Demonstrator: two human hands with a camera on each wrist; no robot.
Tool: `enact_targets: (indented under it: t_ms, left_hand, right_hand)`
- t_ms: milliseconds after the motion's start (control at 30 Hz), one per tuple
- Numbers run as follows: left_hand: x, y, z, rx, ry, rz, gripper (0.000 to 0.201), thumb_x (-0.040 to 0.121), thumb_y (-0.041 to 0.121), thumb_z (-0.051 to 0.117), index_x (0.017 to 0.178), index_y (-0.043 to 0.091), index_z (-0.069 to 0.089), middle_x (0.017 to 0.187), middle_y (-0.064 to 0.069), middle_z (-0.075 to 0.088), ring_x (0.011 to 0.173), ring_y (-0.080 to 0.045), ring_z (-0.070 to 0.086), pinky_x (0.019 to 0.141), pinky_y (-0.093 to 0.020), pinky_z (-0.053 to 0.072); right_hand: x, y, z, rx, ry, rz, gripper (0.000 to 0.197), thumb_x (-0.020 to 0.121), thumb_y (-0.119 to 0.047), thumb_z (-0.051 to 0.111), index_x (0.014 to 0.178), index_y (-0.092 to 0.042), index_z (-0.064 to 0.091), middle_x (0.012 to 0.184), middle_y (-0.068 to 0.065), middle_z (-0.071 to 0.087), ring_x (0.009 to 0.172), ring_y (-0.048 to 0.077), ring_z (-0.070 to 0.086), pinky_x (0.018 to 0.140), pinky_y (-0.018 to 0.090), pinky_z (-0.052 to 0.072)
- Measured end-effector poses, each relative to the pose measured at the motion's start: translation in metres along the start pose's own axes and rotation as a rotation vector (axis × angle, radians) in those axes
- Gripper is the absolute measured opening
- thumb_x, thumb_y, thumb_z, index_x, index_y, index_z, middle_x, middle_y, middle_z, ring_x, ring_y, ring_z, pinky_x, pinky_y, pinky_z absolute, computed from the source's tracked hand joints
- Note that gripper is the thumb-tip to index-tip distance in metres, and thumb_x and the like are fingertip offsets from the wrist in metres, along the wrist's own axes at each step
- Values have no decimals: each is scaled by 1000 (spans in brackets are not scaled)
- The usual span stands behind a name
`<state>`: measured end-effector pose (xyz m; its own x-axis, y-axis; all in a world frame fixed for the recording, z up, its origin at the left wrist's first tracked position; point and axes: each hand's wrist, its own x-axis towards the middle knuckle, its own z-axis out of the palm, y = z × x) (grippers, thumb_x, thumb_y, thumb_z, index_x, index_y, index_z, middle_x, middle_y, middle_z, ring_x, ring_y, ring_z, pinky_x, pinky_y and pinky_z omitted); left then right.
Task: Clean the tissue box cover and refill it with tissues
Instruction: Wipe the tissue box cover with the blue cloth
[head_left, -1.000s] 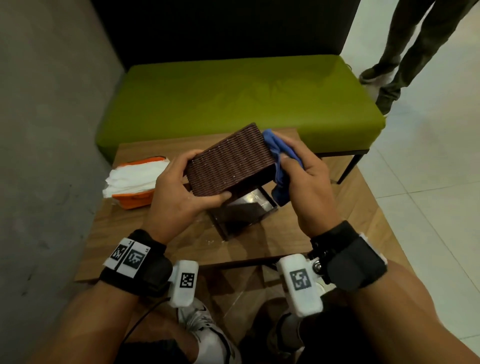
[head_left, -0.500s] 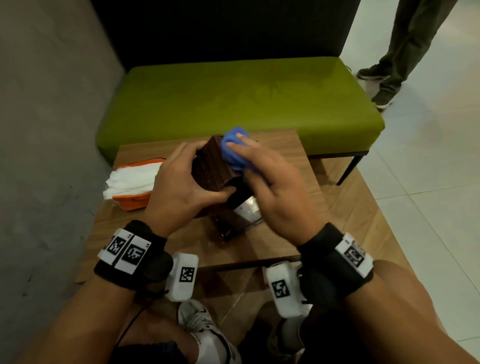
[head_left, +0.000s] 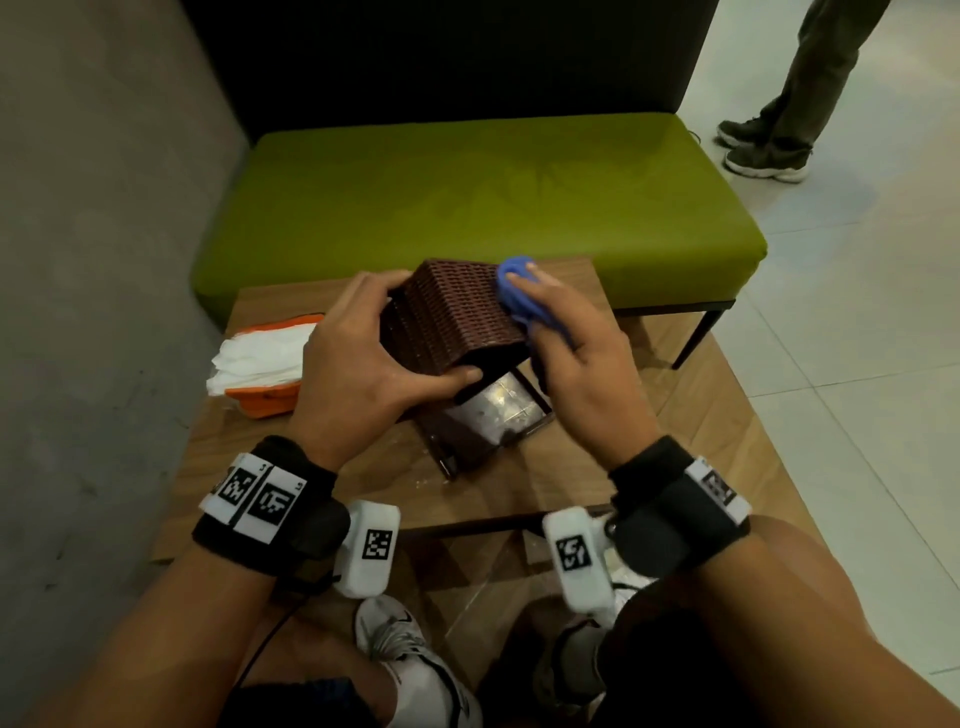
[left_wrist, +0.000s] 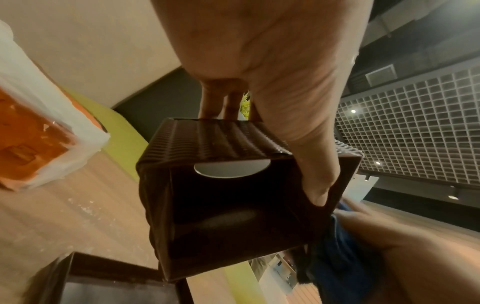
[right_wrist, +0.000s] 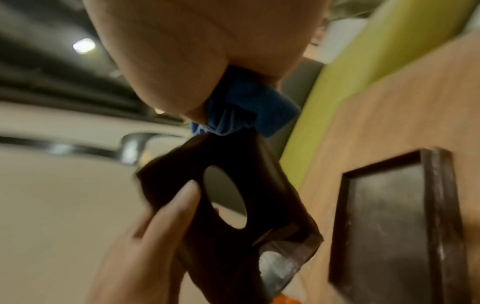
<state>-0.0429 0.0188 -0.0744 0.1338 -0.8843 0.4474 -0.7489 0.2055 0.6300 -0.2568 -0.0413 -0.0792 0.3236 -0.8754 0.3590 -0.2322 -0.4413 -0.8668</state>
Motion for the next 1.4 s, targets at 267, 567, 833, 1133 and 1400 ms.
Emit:
enact_targets:
  t_ms: [267, 567, 833, 1133, 1400]
  left_hand:
    - [17, 14, 12, 26, -76, -9, 89, 61, 68, 87, 131, 24, 54, 114, 13, 65, 99, -7, 63, 82, -31, 54]
    - [34, 12, 14, 26, -56, -15, 97, 58, 66, 95, 132, 21, 51, 121, 5, 60, 109, -14, 59, 93, -34, 53]
    - [85, -16, 80, 412, -251, 54, 114, 52, 81, 86, 137, 14, 48, 128, -9, 54, 116, -28, 53, 101, -45, 47]
    - [122, -33, 146, 726, -340, 166, 120, 44, 87, 82, 134, 13, 51, 124, -13, 58, 111, -32, 55, 95, -44, 44]
    - [139, -16, 168, 855, -445, 188, 121, 43, 90, 80, 132, 14, 51, 124, -15, 58, 112, -32, 56, 94, -45, 45]
  right_hand:
    - [1, -25, 11, -166, 57, -74, 45, 100, -12, 49, 142, -21, 62, 158, 2, 47, 149, 17, 38, 124, 42, 31]
    - [4, 33, -20, 22, 37, 157, 46, 104, -13, 46, 141, -35, 61, 108, -21, 65, 96, -7, 53, 89, 24, 46]
    - [-37, 50, -20, -61, 46, 418, 45, 99, -19, 44, 131, -42, 66, 76, -23, 58, 67, -5, 51, 70, 26, 42]
    - [-60, 46, -21, -195, -86, 428, 51, 101, -7, 47, 137, -38, 64, 111, -21, 65, 89, -11, 56, 77, 5, 39]
    - [-58, 46, -22, -239, -84, 415, 51, 98, -2, 50, 136, -33, 65, 114, -15, 69, 84, -12, 54, 76, -1, 38]
